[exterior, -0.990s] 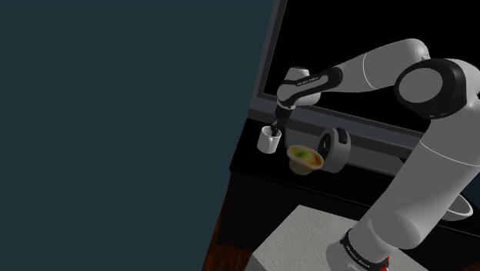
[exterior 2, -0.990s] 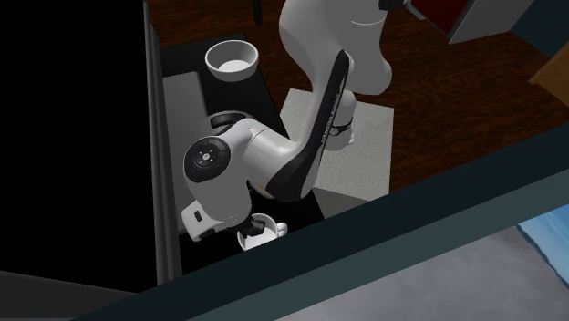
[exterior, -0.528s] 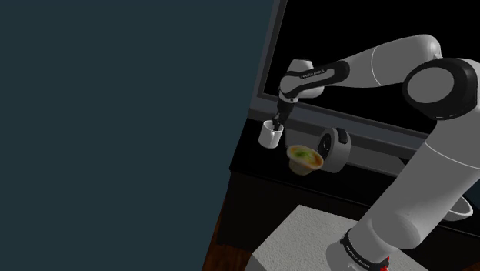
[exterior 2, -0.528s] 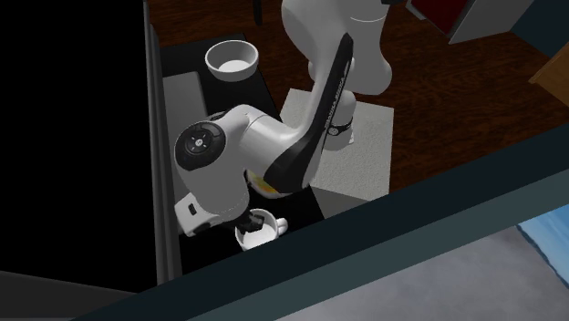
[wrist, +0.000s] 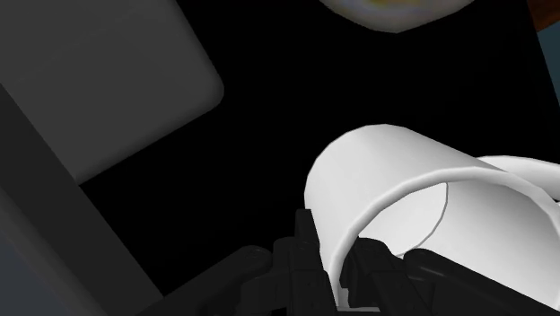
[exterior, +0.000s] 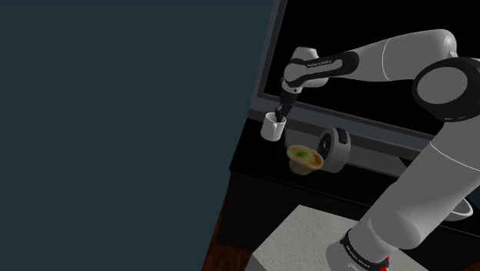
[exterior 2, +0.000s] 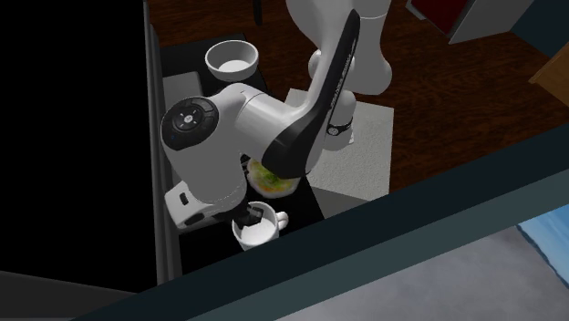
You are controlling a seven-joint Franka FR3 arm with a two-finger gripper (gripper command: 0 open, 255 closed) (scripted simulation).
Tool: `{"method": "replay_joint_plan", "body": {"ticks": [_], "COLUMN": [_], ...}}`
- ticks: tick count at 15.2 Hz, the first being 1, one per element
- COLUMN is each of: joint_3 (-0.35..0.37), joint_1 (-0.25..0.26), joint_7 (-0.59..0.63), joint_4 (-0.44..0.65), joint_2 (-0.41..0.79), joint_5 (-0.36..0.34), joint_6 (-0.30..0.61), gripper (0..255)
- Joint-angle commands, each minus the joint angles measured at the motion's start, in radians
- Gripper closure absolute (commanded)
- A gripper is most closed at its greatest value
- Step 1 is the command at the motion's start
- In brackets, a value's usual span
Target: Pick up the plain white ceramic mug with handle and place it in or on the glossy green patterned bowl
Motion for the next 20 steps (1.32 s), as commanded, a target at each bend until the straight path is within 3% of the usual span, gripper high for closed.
{"method": "replay_joint_plan", "body": {"ticks": [1,15,20], "joint_3": [-0.001,0.001,-0.008], "joint_1": [0.0,0.001,-0.017], "joint_7": [0.0,0.009,0.001], "joint_4": [0.018,0.16,-0.03], "joint_2": [-0.007,-0.043,-0.236], "joint_5": [-0.002,-0.012,-0.06], "joint_6": [-0.025,-0.201,-0.2], "gripper": [255,255,255]}}
